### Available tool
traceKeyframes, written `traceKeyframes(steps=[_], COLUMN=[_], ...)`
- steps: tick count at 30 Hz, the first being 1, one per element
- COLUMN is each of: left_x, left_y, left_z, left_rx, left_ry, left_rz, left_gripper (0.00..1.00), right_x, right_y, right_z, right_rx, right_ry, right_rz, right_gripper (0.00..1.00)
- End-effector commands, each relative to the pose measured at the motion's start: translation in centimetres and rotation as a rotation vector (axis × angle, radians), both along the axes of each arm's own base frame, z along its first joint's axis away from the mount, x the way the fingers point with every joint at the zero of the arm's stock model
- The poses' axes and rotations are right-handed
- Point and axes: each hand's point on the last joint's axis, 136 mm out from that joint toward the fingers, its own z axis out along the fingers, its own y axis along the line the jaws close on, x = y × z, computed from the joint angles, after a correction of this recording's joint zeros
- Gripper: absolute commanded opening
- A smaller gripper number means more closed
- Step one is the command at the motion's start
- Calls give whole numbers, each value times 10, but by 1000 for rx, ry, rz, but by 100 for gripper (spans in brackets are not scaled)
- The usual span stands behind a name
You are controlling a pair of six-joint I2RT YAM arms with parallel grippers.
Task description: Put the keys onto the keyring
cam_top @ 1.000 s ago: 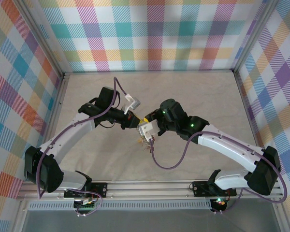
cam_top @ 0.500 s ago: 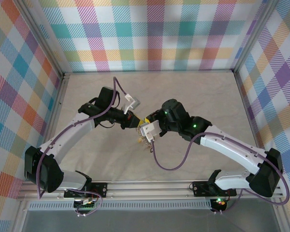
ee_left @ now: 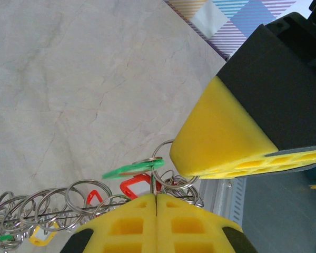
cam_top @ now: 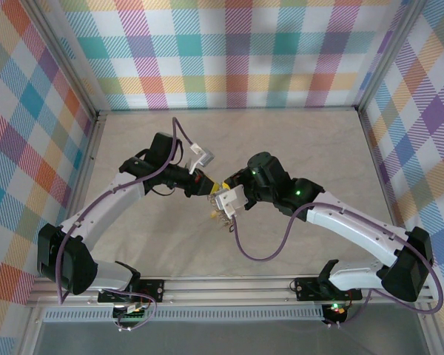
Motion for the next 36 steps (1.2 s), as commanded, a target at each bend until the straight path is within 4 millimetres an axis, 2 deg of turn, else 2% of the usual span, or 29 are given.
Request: traceKeyframes(steps=[1,13,19,27,36], left_x=[0,3,5,4,3], left_y=[-2,-2,-3,-4,-4], left_z=[21,24,22,21,20], left_rx=[-61,-78,-78,-82,-80], left_ry=[-30,-23,-12,4,11], left_rz=[-18,-1,3,-5,-6], left_gripper=[0,0,0,0,0], right_x=[-9,-12,-8,9,8], right_y=[-2,-7,-4,3,9], right_z=[-7,-16,-5,14,19], right_rx=[-14,-63,-23,38,65], right_ry=[37,40,27,-3,14], right_rz=[25,36,15,-50,-39], right_gripper=[0,0,0,0,0])
